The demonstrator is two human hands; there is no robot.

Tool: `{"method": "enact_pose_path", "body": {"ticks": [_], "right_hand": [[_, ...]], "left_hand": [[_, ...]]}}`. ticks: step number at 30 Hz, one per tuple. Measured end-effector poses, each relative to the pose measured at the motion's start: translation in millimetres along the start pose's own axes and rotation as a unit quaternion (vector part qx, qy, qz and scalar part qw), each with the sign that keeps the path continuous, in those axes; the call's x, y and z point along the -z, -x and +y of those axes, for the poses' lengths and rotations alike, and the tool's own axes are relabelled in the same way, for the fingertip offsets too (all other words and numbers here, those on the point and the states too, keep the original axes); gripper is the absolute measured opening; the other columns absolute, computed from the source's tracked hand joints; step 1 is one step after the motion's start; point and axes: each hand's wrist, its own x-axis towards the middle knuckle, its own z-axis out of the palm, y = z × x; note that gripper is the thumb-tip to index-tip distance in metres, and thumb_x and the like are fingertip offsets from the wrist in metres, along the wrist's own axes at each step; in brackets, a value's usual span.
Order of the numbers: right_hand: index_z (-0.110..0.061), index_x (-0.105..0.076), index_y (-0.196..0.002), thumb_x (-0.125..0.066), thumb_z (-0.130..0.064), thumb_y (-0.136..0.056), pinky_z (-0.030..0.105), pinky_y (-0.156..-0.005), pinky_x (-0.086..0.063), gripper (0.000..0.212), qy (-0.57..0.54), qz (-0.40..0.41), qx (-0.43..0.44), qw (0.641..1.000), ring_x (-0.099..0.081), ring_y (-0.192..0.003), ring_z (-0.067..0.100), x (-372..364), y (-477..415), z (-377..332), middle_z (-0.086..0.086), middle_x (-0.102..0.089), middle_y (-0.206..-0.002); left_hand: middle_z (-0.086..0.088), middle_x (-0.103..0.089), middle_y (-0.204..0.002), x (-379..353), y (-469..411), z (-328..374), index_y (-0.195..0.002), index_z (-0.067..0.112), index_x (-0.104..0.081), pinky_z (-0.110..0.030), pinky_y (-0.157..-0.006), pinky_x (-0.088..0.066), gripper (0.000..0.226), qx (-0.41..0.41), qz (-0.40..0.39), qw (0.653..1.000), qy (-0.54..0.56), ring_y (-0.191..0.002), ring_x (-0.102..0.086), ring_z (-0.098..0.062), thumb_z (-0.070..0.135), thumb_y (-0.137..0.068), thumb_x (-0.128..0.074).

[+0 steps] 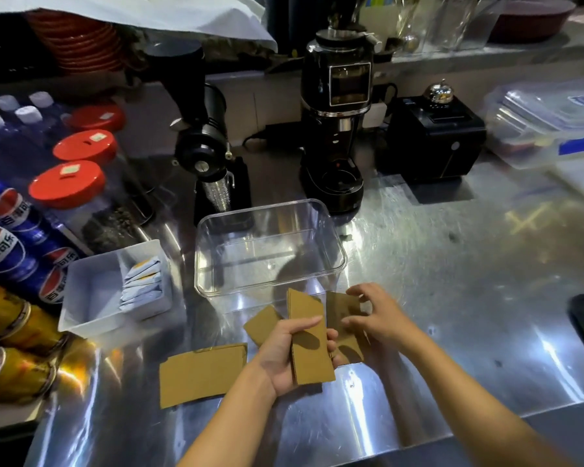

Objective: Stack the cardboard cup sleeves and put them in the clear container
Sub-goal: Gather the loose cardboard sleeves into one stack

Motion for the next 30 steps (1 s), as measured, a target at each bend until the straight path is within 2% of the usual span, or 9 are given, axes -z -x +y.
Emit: {"method": "enact_pose_path", "body": {"ticks": [2, 4, 9, 11, 14, 16, 18, 26, 30], "right_hand": [[-0.020, -0.041, -0.130, -0.077, -0.037, -0.063, 0.041, -0.104, -0.030, 0.078, 0.091, -0.050, -0.016, 0.994, -0.040, -0.123, 0.023, -3.3, -2.8, 3.8, 0.004, -0.045, -0.132], [-0.025, -0.029, -0.137, -0.077, -0.043, -0.058, 0.038, -0.101, -0.021, 0.094, 0.132, -0.071, -0.014, 0.989, -0.030, -0.131, 0.020, -7.8, -2.9, 5.1, 0.001, -0.038, -0.141], [-0.031, -0.022, -0.138, -0.078, -0.046, -0.051, 0.031, -0.089, -0.013, 0.105, 0.188, -0.052, 0.003, 0.981, -0.026, -0.128, 0.020, -14.2, -3.0, 9.8, 0.003, -0.036, -0.135], [-0.029, -0.027, -0.137, -0.078, -0.043, -0.054, 0.031, -0.091, -0.015, 0.099, 0.181, -0.045, -0.012, 0.982, -0.028, -0.123, 0.021, -13.1, -2.7, 10.8, 0.004, -0.037, -0.126], [-0.025, -0.048, -0.121, -0.075, -0.020, -0.066, 0.027, -0.087, -0.031, 0.061, 0.050, -0.011, -0.004, 0.999, -0.045, -0.105, 0.021, -4.2, -0.5, 10.2, 0.006, -0.047, -0.113], [-0.031, -0.055, -0.101, -0.071, -0.003, -0.070, 0.018, -0.070, -0.044, 0.044, -0.101, 0.020, 0.004, 0.995, -0.053, -0.081, 0.018, 7.6, 4.1, 6.6, 0.005, -0.053, -0.094], [-0.033, -0.056, -0.089, -0.070, 0.004, -0.070, 0.012, -0.059, -0.046, 0.044, -0.213, 0.051, 0.010, 0.976, -0.052, -0.066, 0.013, 20.1, 9.3, 2.7, 0.003, -0.053, -0.080], [-0.020, -0.065, -0.068, -0.075, 0.001, -0.064, 0.017, -0.057, -0.051, 0.024, -0.344, 0.065, 0.017, 0.937, -0.059, -0.064, 0.009, 31.9, 18.6, -14.1, 0.002, -0.062, -0.072], [-0.017, -0.063, -0.069, -0.075, 0.001, -0.065, 0.019, -0.058, -0.051, 0.023, -0.346, 0.056, 0.007, 0.936, -0.059, -0.066, 0.013, 22.9, 20.8, -18.0, 0.005, -0.060, -0.073]], "left_hand": [[-0.013, -0.061, -0.073, 5.4, 3.8, 0.8, -0.073, 0.000, -0.070, -0.038, -0.063, -0.052, 0.019, 0.005, -0.007, 1.000, 0.004, -0.060, -0.059, -0.023, 0.018, -0.066, -0.072], [-0.013, -0.060, -0.072, 9.1, 7.2, 1.5, -0.072, 0.002, -0.072, -0.038, -0.062, -0.051, 0.018, -0.001, -0.015, 1.000, 0.004, -0.060, -0.058, -0.023, 0.017, -0.063, -0.074], [-0.016, -0.060, -0.072, 14.5, 8.6, 1.5, -0.105, 0.022, -0.063, -0.038, -0.061, -0.052, 0.041, -0.045, 0.010, 0.998, 0.035, -0.060, -0.056, -0.027, 0.008, -0.067, -0.070], [-0.014, -0.061, -0.073, 14.5, 9.2, 0.8, -0.099, 0.009, -0.060, -0.037, -0.060, -0.053, 0.037, -0.024, 0.025, 0.999, 0.029, -0.060, -0.057, -0.025, 0.013, -0.064, -0.072], [-0.014, -0.061, -0.075, 15.5, 6.8, 0.9, -0.092, 0.005, -0.061, -0.037, -0.059, -0.053, 0.036, -0.021, 0.035, 0.999, 0.025, -0.062, -0.057, -0.024, 0.019, -0.062, -0.074], [-0.015, -0.061, -0.076, 16.4, 5.0, 2.5, -0.100, 0.015, -0.059, -0.038, -0.060, -0.053, 0.040, -0.036, 0.033, 0.998, 0.029, -0.062, -0.057, -0.026, 0.019, -0.064, -0.074], [-0.016, -0.063, -0.077, 18.0, 4.1, 3.6, -0.106, 0.015, -0.056, -0.038, -0.060, -0.055, 0.045, -0.034, 0.034, 0.999, 0.022, -0.063, -0.060, -0.027, 0.021, -0.065, -0.075], [-0.013, -0.064, -0.066, 20.5, -4.9, -2.1, -0.085, -0.004, -0.066, -0.034, -0.052, -0.056, 0.053, 0.005, 0.049, 0.998, -0.042, -0.055, -0.061, -0.021, 0.036, -0.055, -0.083], [-0.008, -0.065, -0.069, 23.5, -3.3, -3.4, -0.072, 0.009, -0.075, -0.030, -0.049, -0.051, 0.037, 0.012, 0.008, 0.997, -0.077, -0.056, -0.060, -0.021, 0.041, -0.056, -0.084]]}}
